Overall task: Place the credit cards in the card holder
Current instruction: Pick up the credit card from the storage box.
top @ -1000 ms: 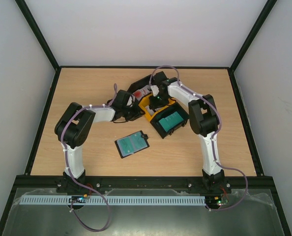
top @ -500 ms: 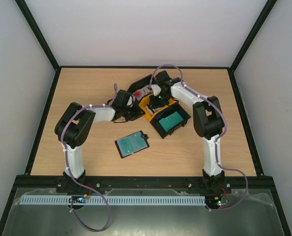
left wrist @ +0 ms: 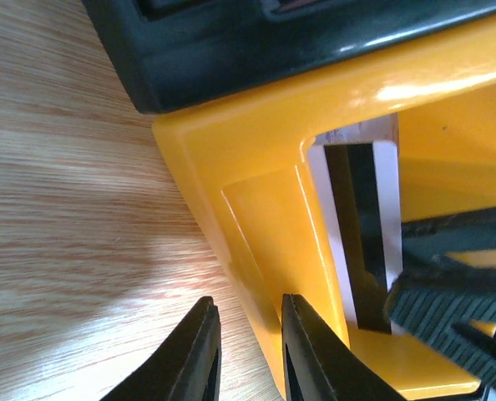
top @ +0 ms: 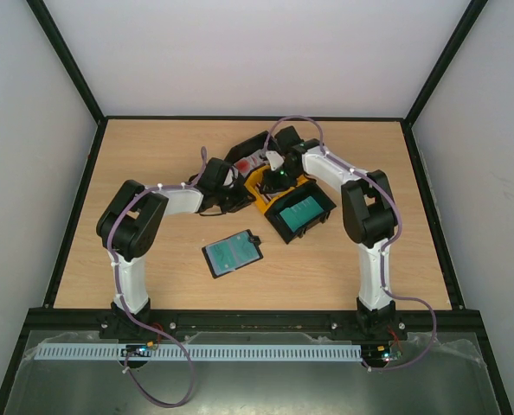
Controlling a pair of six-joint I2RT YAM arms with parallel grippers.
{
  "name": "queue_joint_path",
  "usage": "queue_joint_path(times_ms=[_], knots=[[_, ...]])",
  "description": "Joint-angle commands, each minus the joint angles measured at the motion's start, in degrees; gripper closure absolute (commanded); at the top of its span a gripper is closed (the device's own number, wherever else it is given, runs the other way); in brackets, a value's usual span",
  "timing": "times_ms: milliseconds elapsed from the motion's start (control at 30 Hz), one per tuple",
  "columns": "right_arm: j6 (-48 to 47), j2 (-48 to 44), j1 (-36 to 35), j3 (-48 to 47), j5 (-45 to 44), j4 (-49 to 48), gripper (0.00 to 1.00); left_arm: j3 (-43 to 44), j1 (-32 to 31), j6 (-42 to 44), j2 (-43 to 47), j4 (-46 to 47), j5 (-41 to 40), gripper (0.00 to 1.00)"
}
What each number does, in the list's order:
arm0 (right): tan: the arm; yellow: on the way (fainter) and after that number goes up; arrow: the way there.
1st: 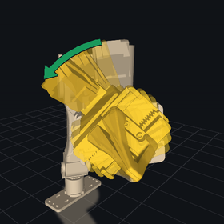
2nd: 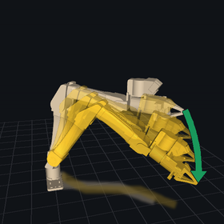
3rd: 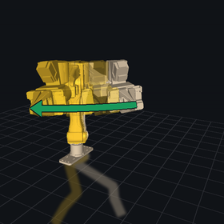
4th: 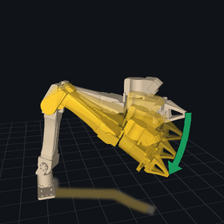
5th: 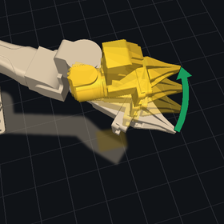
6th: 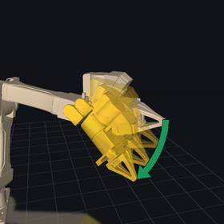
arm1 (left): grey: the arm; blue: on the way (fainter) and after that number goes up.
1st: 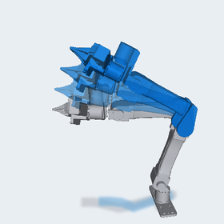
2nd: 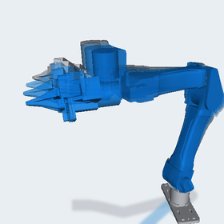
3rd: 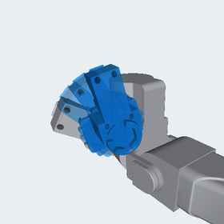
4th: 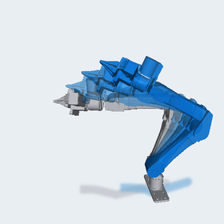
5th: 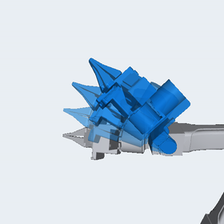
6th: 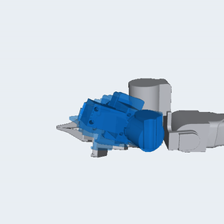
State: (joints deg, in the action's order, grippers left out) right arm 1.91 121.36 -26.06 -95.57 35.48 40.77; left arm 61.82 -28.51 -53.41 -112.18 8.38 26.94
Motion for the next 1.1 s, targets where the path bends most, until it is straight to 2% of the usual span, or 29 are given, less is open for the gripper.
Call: queue_joint_path(times_ms=[0,300,467,800,1067], knots=[[-0.4,-1.2,-1.1,2.6,1.4,5.2,0.80,1.0,-0.7,0.0,-1.5,-0.3,-1.1,0.76],[-0.4,-1.7,-1.1,2.9,1.1,5.5,0.77,1.2,-0.7,0.1,-1.3,-0.6,-1.1,0.76],[0.7,-0.9,-1.2,1.8,-2.0,4.7,0.76,1.4,-0.7,0.4,-1.1,-0.9,-1.2,0.76],[2.5,-2.3,-1.4,0.8,-7.2,2.7,0.97,1.7,-0.6,0.8,-0.6,-1.5,-1.6,0.75],[5.3,-7.1,-1.4,-0.9,-13.4,3.3,0.98,1.4,-0.7,1.3,1.1,-1.8,-2.0,0.69]])
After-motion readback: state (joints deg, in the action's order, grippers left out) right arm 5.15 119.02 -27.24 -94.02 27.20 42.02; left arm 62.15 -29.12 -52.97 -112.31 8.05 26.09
